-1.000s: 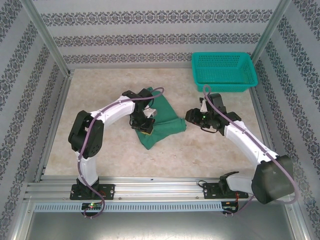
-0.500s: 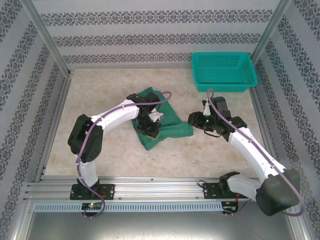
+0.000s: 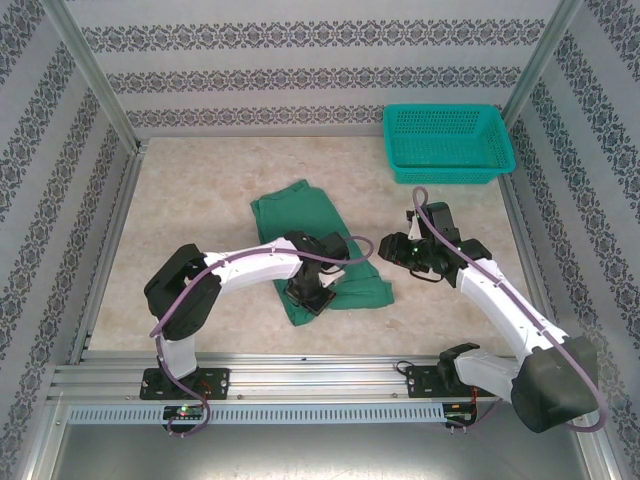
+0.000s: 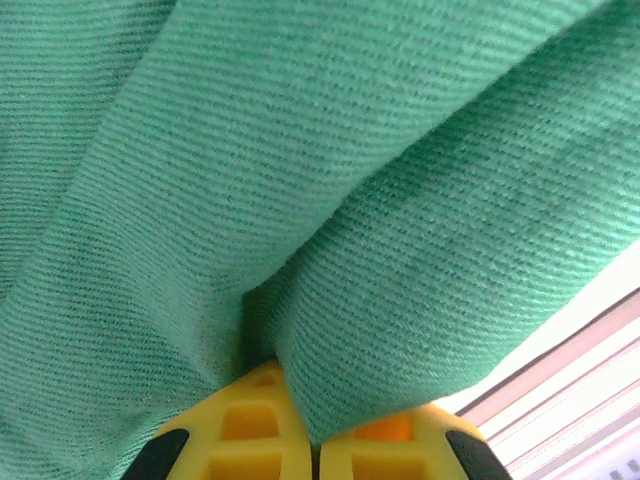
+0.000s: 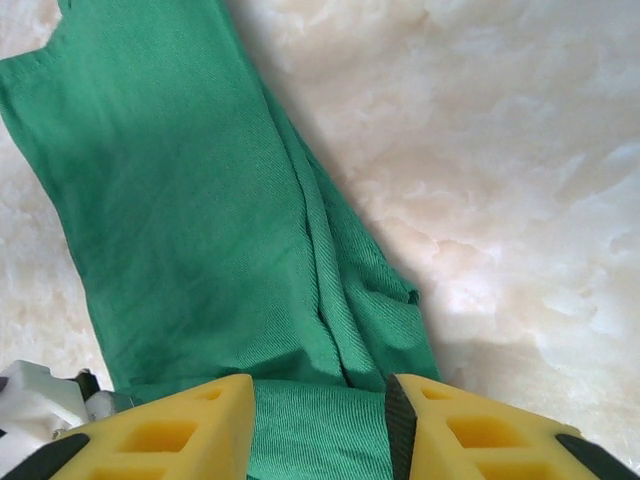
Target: Roll up the long pants
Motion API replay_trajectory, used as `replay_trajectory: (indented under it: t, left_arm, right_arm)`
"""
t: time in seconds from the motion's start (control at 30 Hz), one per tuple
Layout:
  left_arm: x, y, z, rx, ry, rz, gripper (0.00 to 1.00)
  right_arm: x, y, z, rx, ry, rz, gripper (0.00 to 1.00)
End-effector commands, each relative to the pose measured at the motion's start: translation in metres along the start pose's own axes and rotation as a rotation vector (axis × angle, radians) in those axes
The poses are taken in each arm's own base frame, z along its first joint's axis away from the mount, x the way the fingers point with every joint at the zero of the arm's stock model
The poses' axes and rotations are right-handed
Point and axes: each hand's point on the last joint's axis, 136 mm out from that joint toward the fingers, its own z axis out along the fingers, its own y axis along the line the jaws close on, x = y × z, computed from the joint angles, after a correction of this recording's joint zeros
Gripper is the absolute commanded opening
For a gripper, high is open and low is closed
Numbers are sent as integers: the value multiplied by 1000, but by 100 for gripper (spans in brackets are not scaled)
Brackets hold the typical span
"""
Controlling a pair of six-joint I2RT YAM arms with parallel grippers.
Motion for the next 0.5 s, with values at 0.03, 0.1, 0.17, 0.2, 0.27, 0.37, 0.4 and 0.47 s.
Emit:
replay_trajectory:
  t: [0.03,0.1,0.17,0.2,0.27,0.37,0.4,0.47]
  left_arm:
    - [-16,-24,-10,171,-15,-50,0]
    - [-23,-36,-21,241,-10,-59,0]
    - [-29,-41,-30,281,-3,-81,0]
    - [-32,-43,-33,311,4,-102,0]
    - [-38,-45,-36,382,-2,-148,0]
    - [-46,-44,-38,489,-14,-213,0]
    - [-48,-41,-40,499,-20,-223,0]
    - [-49,-39,-45,520,-36,-240,0]
  right_arm:
    - [17,5,-3,-36,36,2,43]
    - [24,9,-7,-49,43,-11,50]
    - [31,13,-12,-70,50,-13,60]
    - [35,17,-15,-95,62,-14,64]
    - [44,24,-19,-136,91,-15,66]
    - [52,28,-23,-147,105,-27,67]
    - [53,27,-24,-142,101,-27,68]
    - [52,27,-23,-142,95,-21,69]
